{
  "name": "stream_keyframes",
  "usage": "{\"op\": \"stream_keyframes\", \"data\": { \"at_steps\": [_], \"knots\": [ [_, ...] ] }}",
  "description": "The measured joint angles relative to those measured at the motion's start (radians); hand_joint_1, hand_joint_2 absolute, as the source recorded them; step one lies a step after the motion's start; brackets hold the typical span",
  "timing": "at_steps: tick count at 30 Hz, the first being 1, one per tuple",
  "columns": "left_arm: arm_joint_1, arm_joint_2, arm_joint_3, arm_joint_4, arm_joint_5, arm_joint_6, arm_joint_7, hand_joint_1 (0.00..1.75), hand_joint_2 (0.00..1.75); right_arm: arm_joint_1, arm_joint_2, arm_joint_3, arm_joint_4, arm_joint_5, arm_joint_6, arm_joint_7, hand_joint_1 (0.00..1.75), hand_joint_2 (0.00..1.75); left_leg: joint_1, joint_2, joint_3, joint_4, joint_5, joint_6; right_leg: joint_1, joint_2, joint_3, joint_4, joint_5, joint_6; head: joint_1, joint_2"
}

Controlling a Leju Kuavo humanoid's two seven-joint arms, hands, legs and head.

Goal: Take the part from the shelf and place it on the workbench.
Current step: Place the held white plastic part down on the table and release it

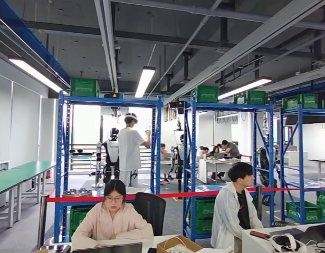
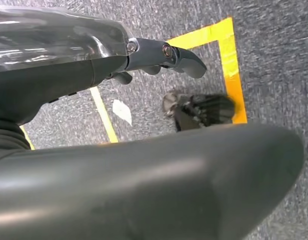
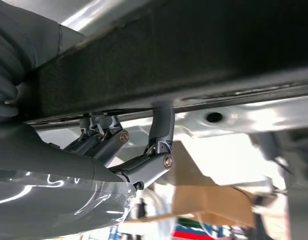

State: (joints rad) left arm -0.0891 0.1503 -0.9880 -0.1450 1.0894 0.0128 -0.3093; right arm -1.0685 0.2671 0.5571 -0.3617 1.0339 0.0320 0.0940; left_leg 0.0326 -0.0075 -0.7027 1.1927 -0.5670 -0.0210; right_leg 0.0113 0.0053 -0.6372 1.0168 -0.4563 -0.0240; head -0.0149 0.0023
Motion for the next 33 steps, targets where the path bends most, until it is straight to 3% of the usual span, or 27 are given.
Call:
{"op": "stream_keyframes", "data": {
  "at_steps": [2,3,4,7,8,11,13,16,17,18,19,21,23,26,28,31,33],
  "knots": [
    [0.001,0.000,-0.007,0.000,0.003,0.000,-0.003,0.00,1.75,0.015,0.011,-0.008,-0.004,0.005,-0.002,-0.012,0.00,0.00,-0.002,0.000,-0.051,0.102,-0.034,-0.002,0.002,0.000,0.001,0.001,-0.001,-0.002,0.000,0.000],
    [0.001,0.000,-0.010,0.000,0.005,-0.001,-0.004,0.00,1.75,0.024,0.015,-0.012,-0.005,0.007,-0.003,-0.016,0.00,0.00,-0.002,0.000,-0.057,0.111,-0.027,-0.003,0.003,0.000,0.002,0.001,-0.002,-0.002,0.000,0.000],
    [0.002,0.000,-0.013,0.000,0.006,-0.001,-0.005,0.00,1.75,0.031,0.019,-0.015,-0.006,0.009,-0.004,-0.020,0.00,0.00,-0.001,0.000,-0.045,0.082,-0.003,-0.004,0.002,0.001,0.003,0.003,-0.004,-0.002,0.000,0.000],
    [0.000,0.000,-0.021,0.000,0.008,0.001,-0.006,0.00,1.75,0.039,0.030,-0.021,-0.014,0.012,-0.011,-0.028,0.00,0.00,0.000,0.001,0.039,-0.087,0.077,-0.006,0.003,0.004,0.001,0.020,-0.015,0.009,-0.001,0.000],
    [-0.001,0.000,-0.023,0.000,0.008,0.001,-0.006,0.00,1.75,0.041,0.032,-0.024,-0.016,0.013,-0.013,-0.030,0.00,0.00,-0.001,0.001,0.054,-0.116,0.083,-0.004,0.005,0.005,-0.001,0.026,-0.019,0.013,-0.001,0.000],
    [0.000,0.000,-0.027,0.000,0.010,0.002,-0.004,0.00,1.75,0.047,0.038,-0.033,-0.021,0.013,-0.018,-0.036,0.00,0.00,-0.004,-0.001,0.061,-0.128,0.081,0.009,0.004,0.007,-0.002,0.030,-0.022,0.021,-0.002,0.000],
    [-0.001,0.000,-0.031,0.000,0.011,0.004,-0.007,0.00,1.75,0.049,0.039,-0.039,-0.024,0.014,-0.022,-0.037,0.00,0.00,-0.002,0.000,0.062,-0.130,0.084,0.018,0.002,0.006,-0.013,0.062,-0.048,0.031,-0.002,0.000],
    [-0.003,0.000,-0.035,0.000,0.016,0.007,-0.011,0.00,0.44,0.053,0.038,-0.045,-0.026,0.014,-0.025,-0.039,0.00,0.00,-0.001,0.001,0.064,-0.131,0.084,0.026,-0.005,0.002,-0.090,0.235,-0.134,0.045,-0.002,0.000],
    [-0.003,0.000,-0.036,0.000,0.017,0.007,-0.011,0.00,0.00,0.058,0.037,-0.045,-0.026,0.015,-0.025,-0.039,0.00,0.00,-0.001,0.001,0.064,-0.131,0.084,0.026,-0.007,0.001,-0.115,0.288,-0.151,0.046,-0.002,0.000],
    [-0.003,0.000,-0.037,0.000,0.017,0.008,-0.011,0.00,0.00,0.062,0.037,-0.045,-0.026,0.017,-0.025,-0.039,0.00,0.00,-0.002,0.000,0.065,-0.131,0.084,0.026,-0.007,0.001,-0.126,0.309,-0.150,0.047,-0.002,0.000],
    [-0.003,0.000,-0.038,0.000,0.017,0.009,-0.011,0.00,0.00,0.065,0.037,-0.046,-0.026,0.020,-0.025,-0.040,0.00,0.00,-0.002,0.000,0.066,-0.131,0.084,0.026,-0.007,0.001,-0.118,0.290,-0.130,0.045,-0.002,0.000],
    [-0.005,0.000,-0.042,0.000,0.018,0.013,-0.011,0.00,0.00,0.063,0.037,-0.046,-0.027,0.025,-0.025,-0.041,0.00,0.00,-0.002,-0.001,0.069,-0.131,0.083,0.024,-0.005,0.001,-0.056,0.158,-0.063,0.038,-0.002,0.000],
    [-0.007,-0.001,-0.045,0.000,0.019,0.015,-0.011,0.00,0.00,0.056,0.038,-0.046,-0.028,0.027,-0.023,-0.044,0.00,0.00,-0.003,-0.002,0.071,-0.133,0.083,0.020,0.000,0.001,-0.003,0.048,-0.025,0.029,-0.002,0.000],
    [-0.007,-0.001,-0.049,0.000,0.022,0.017,-0.011,0.00,0.00,0.049,0.039,-0.051,-0.028,0.019,0.004,-0.060,0.00,0.00,-0.001,-0.002,0.075,-0.140,0.084,0.005,0.006,0.002,0.013,0.017,-0.020,0.019,-0.001,0.000],
    [-0.006,-0.001,-0.051,0.000,0.027,0.017,-0.011,0.00,0.00,0.041,0.040,-0.059,-0.029,0.006,0.043,-0.085,0.00,0.00,-0.004,0.001,0.066,-0.114,0.067,-0.002,0.003,0.000,0.022,0.001,-0.011,0.007,-0.001,0.000],
    [-0.005,-0.001,-0.051,0.000,0.037,0.016,-0.012,0.00,0.00,0.021,0.040,-0.070,-0.029,-0.031,0.135,-0.146,0.00,0.00,-0.007,0.003,-0.001,0.038,-0.021,-0.001,0.002,-0.003,0.029,-0.010,-0.005,-0.002,-0.001,0.000],
    [-0.003,0.000,-0.051,0.000,0.041,0.014,-0.013,0.00,0.00,0.009,0.035,-0.079,-0.029,-0.062,0.205,-0.200,0.00,0.00,-0.007,0.003,-0.037,0.117,-0.047,-0.003,0.003,-0.002,0.029,-0.010,-0.006,-0.003,-0.001,0.000]
  ]
}}
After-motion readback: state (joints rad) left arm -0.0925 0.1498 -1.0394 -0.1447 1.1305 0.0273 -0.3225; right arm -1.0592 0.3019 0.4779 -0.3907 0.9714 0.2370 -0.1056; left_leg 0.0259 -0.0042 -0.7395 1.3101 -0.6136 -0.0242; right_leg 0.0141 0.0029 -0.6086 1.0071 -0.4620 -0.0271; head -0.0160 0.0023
